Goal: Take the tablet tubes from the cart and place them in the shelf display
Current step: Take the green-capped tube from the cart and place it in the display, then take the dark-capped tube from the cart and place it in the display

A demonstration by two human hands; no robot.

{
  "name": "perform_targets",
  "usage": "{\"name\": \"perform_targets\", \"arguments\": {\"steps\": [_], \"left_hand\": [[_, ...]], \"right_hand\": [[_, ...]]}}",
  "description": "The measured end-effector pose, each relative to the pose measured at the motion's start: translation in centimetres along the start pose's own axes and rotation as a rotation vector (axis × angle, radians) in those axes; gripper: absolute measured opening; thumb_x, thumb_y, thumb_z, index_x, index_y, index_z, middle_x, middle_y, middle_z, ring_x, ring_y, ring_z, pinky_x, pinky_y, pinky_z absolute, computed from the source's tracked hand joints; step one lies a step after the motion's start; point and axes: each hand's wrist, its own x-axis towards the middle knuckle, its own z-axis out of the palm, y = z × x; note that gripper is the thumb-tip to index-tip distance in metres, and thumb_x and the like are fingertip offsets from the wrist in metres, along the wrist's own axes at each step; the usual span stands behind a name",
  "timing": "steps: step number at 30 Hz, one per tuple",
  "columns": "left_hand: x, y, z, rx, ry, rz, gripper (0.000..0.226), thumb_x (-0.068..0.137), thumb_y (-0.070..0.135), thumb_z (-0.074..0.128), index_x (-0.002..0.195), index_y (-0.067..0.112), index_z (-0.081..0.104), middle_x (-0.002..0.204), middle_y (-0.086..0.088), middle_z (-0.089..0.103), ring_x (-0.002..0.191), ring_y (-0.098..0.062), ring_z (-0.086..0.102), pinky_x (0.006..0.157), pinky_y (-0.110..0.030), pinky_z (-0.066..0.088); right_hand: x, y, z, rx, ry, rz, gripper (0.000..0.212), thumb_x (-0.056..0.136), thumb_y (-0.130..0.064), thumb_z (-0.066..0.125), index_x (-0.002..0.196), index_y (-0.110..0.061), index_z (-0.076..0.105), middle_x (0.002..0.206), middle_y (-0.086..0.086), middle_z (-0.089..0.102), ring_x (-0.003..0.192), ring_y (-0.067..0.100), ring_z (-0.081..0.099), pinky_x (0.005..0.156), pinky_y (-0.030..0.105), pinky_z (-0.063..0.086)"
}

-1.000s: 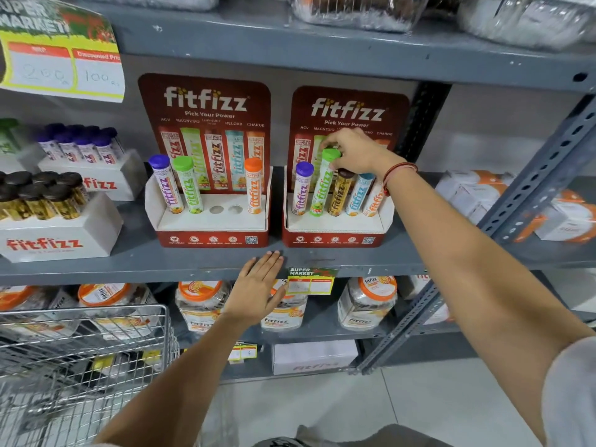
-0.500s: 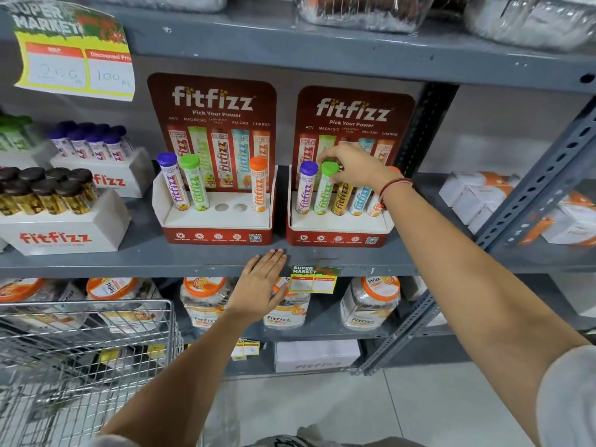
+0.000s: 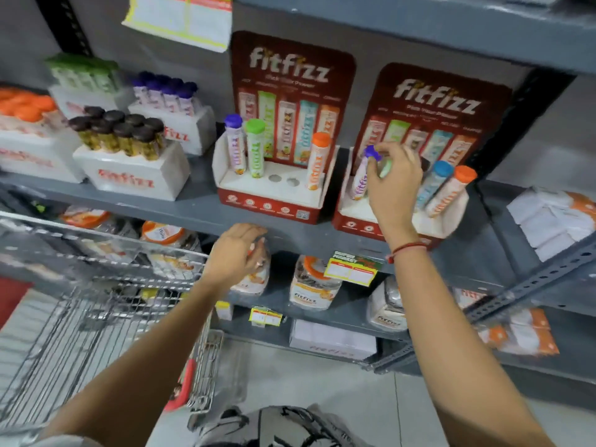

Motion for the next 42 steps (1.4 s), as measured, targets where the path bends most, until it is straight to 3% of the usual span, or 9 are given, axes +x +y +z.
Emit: {"name": "perform_targets", "arguments": {"steps": [8,11,17,22,28,32,36,39,42], "left_hand": [[-13.0,-6.1,-5.1,0.046,0.095,-0.423,0.029,0.087,0.020,0.046,0.099,0.002,0.065,0.099,-0.018,0.069,0.088,-0.036,0.064,0.074,-0.041,0.053],[-18.5,-7.4,-6.7,0.137,0.144,-0.591,0.019,0.083,0.011,0.054,0.096,0.002,0.066,0.096,-0.019,0.069,0.084,-0.036,0.064,0.070,-0.038,0.051],[-26.7,-8.8,-8.4,0.206,0.112,-0.895,0.018,0.086,0.005,0.059,0.102,0.001,0.063,0.105,-0.021,0.067,0.100,-0.038,0.060,0.083,-0.049,0.049],[-29.8,-9.0,-6.9,0.245,0.006,-0.929,0.017,0.088,0.014,0.056,0.100,0.004,0.065,0.104,-0.016,0.070,0.106,-0.033,0.060,0.092,-0.047,0.042],[-31.2,-9.6,-4.7,0.348,-0.017,-0.892,0.028,0.093,0.025,0.045,0.094,0.010,0.068,0.101,-0.006,0.073,0.112,-0.024,0.057,0.105,-0.044,0.024],[-31.7,-10.0,-4.0,0.403,0.066,-0.827,0.030,0.093,0.023,0.046,0.085,0.008,0.071,0.092,-0.004,0.075,0.106,-0.024,0.061,0.103,-0.044,0.028],[-32.0,-10.5,-3.3,0.442,0.144,-0.769,0.031,0.092,0.021,0.044,0.083,0.009,0.071,0.092,-0.003,0.075,0.105,-0.025,0.063,0.101,-0.042,0.029],[-32.1,-10.6,-3.2,0.466,0.156,-0.760,0.033,0.092,0.022,0.042,0.081,0.010,0.071,0.092,-0.002,0.076,0.104,-0.024,0.063,0.101,-0.041,0.029],[-32.0,-10.5,-3.2,0.473,0.148,-0.754,0.034,0.093,0.022,0.042,0.080,0.010,0.071,0.091,-0.001,0.076,0.103,-0.023,0.064,0.100,-0.041,0.028]], "right_hand": [[-10.2,-10.1,11.1,0.206,-0.466,-0.158,0.018,0.084,-0.009,0.057,0.099,-0.004,0.064,0.102,0.016,0.066,0.103,0.034,0.056,0.092,0.032,0.036],[-15.0,-12.8,14.6,0.233,-0.664,-0.209,0.015,0.085,-0.009,0.057,0.096,-0.002,0.064,0.099,0.017,0.065,0.100,0.034,0.055,0.096,0.042,0.041],[-24.5,-15.7,19.9,0.189,-1.052,-0.338,0.016,0.086,-0.012,0.056,0.099,-0.004,0.062,0.106,0.016,0.062,0.106,0.032,0.053,0.089,0.039,0.042],[-31.9,-16.5,24.5,0.114,-1.428,-0.390,0.011,0.087,-0.009,0.058,0.096,-0.004,0.062,0.103,0.015,0.064,0.094,0.030,0.059,0.066,0.029,0.042],[-39.3,-15.5,30.5,-0.044,-1.744,-0.322,0.013,0.087,-0.004,0.056,0.100,-0.002,0.060,0.108,0.020,0.063,0.096,0.031,0.061,0.070,0.028,0.043],[-42.8,-14.8,34.3,-0.107,-1.815,-0.281,0.012,0.088,-0.008,0.058,0.099,-0.005,0.059,0.110,0.021,0.063,0.101,0.030,0.059,0.071,0.024,0.038],[-45.3,-14.9,37.1,-0.085,-1.854,-0.220,0.042,0.091,-0.024,0.058,0.127,-0.007,0.047,0.127,0.020,0.055,0.114,0.033,0.055,0.090,0.033,0.044],[-46.4,-14.8,38.1,-0.098,-1.855,-0.341,0.039,0.091,-0.024,0.057,0.127,-0.010,0.050,0.128,0.019,0.056,0.115,0.034,0.054,0.096,0.039,0.045],[-46.8,-14.7,38.2,-0.112,-1.831,-0.382,0.032,0.091,-0.018,0.057,0.122,-0.013,0.054,0.123,0.016,0.060,0.109,0.032,0.057,0.088,0.034,0.046]]}}
